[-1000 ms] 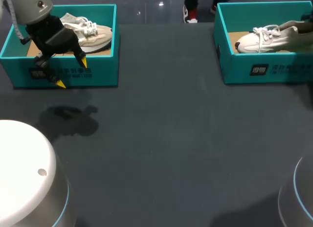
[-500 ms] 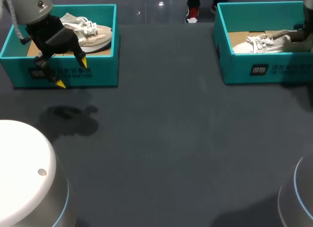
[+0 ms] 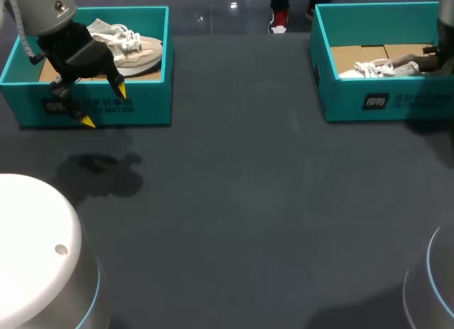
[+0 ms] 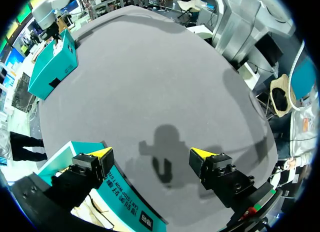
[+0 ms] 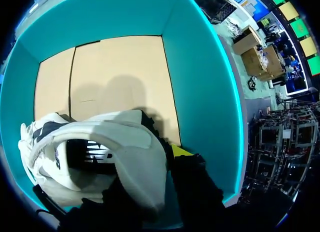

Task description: Take the shoe out of the shoebox, open the shoe tongue, remove and reinsert the insole, then place the shoe into the shoebox

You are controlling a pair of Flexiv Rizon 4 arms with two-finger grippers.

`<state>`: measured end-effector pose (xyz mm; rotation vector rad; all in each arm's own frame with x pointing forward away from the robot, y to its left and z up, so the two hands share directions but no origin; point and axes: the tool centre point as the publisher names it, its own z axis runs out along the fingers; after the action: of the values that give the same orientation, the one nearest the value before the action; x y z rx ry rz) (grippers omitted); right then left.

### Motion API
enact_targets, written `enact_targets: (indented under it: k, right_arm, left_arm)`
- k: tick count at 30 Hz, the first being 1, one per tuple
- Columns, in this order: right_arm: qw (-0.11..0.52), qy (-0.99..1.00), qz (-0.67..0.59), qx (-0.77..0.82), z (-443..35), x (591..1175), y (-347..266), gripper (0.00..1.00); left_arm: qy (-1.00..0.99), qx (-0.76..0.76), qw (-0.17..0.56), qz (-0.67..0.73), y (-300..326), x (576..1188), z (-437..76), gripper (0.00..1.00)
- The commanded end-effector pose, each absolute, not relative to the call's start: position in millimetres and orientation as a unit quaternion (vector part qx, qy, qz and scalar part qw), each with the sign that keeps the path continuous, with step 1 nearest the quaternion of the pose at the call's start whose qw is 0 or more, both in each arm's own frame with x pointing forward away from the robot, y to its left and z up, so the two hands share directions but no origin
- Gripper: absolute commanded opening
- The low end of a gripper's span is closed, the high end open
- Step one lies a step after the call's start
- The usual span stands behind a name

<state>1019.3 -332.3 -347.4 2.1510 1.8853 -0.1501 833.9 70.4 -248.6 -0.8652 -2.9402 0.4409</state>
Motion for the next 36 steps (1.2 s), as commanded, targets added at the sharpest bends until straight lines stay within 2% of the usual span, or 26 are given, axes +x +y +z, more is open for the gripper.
enact_targets:
  k: [1,28,29,31,33,36]
  right_arm:
    - [0.137,0.654,-0.050,0.743,-354.8,1018.8,-332.6,0.00]
    - [0.083,0.654,-0.041,0.751,-397.4,1021.2,-342.2,0.00]
    - [0.083,0.653,-0.040,0.751,-397.0,1020.9,-342.6,0.01]
    - [0.085,0.652,-0.040,0.752,-395.7,1020.0,-343.2,0.13]
    - [0.088,0.651,-0.042,0.753,-393.9,1019.1,-343.0,0.21]
    - [0.095,0.651,-0.043,0.752,-389.8,1017.7,-341.1,0.23]
  left_arm:
    - [-0.950,-0.279,0.022,0.141,70.7,833.4,-248.3,1.00]
    - [-0.950,-0.279,0.022,0.141,70.7,833.4,-248.3,1.00]
    - [-0.950,-0.279,0.022,0.141,70.7,833.4,-248.3,1.00]
    - [-0.950,-0.279,0.022,0.141,70.7,833.4,-248.3,1.00]
    - [-0.950,-0.279,0.022,0.141,70.7,833.4,-248.3,1.00]
    - [-0.950,-0.279,0.022,0.141,70.7,833.4,-248.3,1.00]
